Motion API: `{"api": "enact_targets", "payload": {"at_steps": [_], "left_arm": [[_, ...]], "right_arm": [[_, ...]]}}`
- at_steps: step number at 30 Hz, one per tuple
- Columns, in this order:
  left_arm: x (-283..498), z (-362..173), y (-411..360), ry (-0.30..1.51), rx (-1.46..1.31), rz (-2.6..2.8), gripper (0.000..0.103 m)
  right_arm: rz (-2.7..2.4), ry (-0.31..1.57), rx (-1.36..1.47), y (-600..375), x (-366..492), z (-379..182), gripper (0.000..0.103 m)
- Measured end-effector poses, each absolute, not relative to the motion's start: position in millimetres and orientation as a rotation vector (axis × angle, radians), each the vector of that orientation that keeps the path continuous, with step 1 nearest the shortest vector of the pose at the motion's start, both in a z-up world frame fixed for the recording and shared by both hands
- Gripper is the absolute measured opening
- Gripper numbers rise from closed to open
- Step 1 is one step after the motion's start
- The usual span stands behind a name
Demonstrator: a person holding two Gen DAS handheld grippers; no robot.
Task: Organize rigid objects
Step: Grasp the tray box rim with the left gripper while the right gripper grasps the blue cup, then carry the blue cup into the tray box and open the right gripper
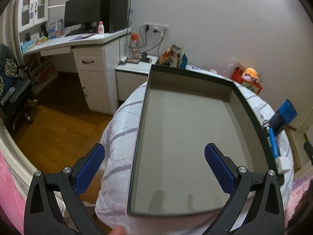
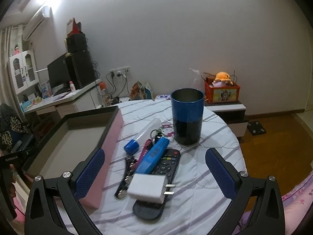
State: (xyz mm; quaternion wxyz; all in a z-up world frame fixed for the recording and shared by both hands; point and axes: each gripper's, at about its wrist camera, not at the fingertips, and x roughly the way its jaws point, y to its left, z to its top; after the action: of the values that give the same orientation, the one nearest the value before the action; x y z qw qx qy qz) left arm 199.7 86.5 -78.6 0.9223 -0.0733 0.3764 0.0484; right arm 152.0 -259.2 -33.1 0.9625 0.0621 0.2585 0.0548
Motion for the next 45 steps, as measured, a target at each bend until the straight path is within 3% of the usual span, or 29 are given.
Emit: {"api": "enact_targets", "payload": {"at_steps": [5, 8, 13, 21, 28, 32, 45], "left_arm": [[220.4, -88.4, 89.0, 0.826, -0.134, 0.084, 0.102], [228.7, -92.3, 92.6, 0.846, -0.138, 0.072, 0.086], [239.2, -101.2, 97.0, 0.89, -0.134, 0.058, 0.049], [241.6, -103.7, 101.1, 0.917, -0.095, 0.032, 0.028], [244.3, -103.9, 102.3, 0.915, -0.061, 0.038, 0.026], [243.8, -104.4, 101.7, 0.909, -0.054, 0.038, 0.026], [237.7, -104.3, 104.4, 0.905, -0.072, 0.007, 0.026]], "right_arm": [[0.108, 0.555, 0.13, -264.4, 174.8, -34.7, 0.103], [0.092, 0.578, 0.118, -266.3, 190.9, -34.5, 0.103], [0.083, 0.599, 0.137, -273.8, 218.6, -34.4, 0.103], [0.013, 0.668, 0.145, -288.1, 252.9, -42.3, 0.103], [0.023, 0.671, 0.207, -304.5, 274.9, -42.6, 0.101], [0.019, 0.689, 0.209, -305.0, 280.7, -45.9, 0.072], [0.024, 0.641, 0.114, -288.8, 265.0, -27.0, 0.071]]}}
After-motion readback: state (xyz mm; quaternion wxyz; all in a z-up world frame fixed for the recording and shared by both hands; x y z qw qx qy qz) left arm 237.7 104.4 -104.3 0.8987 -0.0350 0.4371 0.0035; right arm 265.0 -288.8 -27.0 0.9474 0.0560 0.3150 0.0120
